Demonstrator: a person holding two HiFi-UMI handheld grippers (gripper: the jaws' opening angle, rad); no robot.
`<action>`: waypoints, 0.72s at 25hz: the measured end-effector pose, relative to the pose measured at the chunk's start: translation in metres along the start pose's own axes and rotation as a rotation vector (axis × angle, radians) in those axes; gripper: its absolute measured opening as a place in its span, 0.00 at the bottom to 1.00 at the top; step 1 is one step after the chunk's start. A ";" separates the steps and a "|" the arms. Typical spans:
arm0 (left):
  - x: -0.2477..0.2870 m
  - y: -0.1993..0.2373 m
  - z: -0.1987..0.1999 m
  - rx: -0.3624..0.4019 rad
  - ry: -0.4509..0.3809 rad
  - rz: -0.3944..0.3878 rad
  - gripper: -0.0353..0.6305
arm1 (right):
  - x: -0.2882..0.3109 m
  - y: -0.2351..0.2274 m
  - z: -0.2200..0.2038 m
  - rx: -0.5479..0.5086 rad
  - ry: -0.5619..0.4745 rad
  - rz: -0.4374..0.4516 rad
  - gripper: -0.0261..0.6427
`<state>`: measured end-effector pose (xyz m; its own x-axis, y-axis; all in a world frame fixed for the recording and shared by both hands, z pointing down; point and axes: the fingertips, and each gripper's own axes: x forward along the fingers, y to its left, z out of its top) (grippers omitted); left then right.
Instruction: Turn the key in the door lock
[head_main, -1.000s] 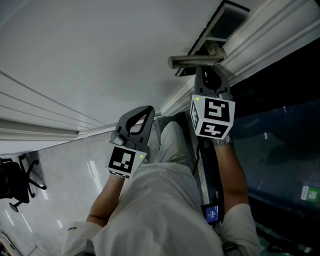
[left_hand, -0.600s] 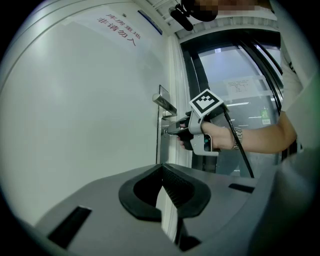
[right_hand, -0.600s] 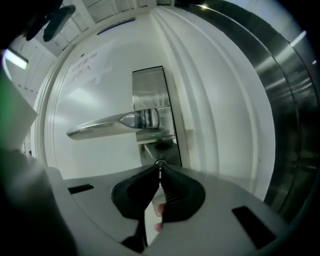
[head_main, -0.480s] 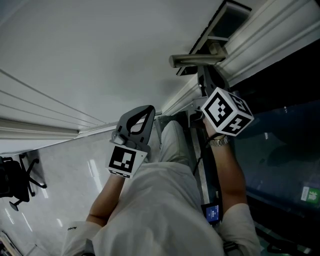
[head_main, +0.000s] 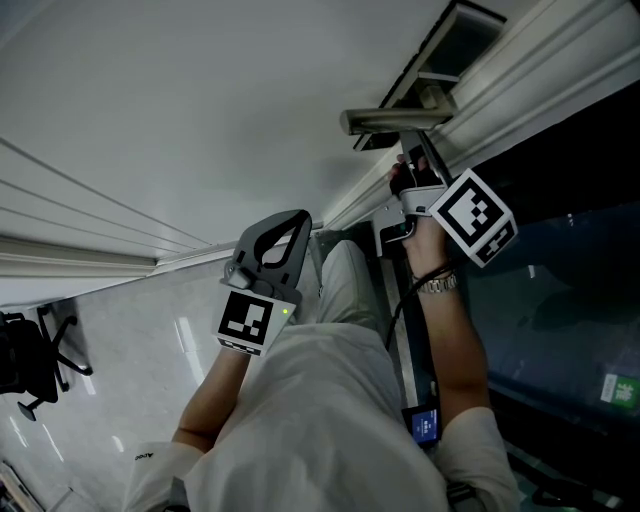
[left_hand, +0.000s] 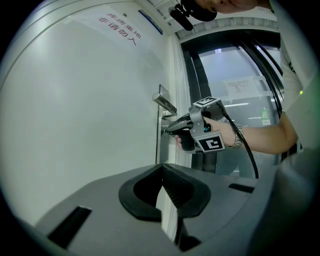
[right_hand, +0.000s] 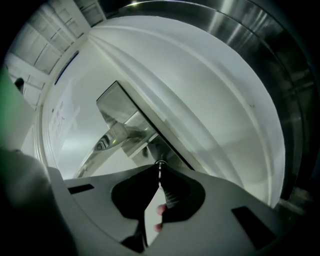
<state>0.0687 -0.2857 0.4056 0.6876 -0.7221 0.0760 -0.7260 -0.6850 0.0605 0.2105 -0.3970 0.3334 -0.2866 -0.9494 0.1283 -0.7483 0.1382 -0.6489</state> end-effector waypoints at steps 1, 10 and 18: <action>0.000 0.000 0.000 -0.002 0.001 0.002 0.06 | 0.000 -0.001 0.000 0.047 0.002 0.009 0.06; -0.002 0.001 -0.002 -0.002 0.002 0.006 0.06 | 0.002 -0.002 -0.002 0.084 0.048 0.055 0.06; -0.005 0.000 -0.001 0.004 -0.002 0.010 0.06 | -0.006 0.002 -0.008 -0.206 0.117 0.047 0.20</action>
<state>0.0653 -0.2823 0.4059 0.6803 -0.7291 0.0747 -0.7329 -0.6781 0.0554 0.2055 -0.3891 0.3376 -0.3823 -0.9032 0.1952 -0.8354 0.2476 -0.4907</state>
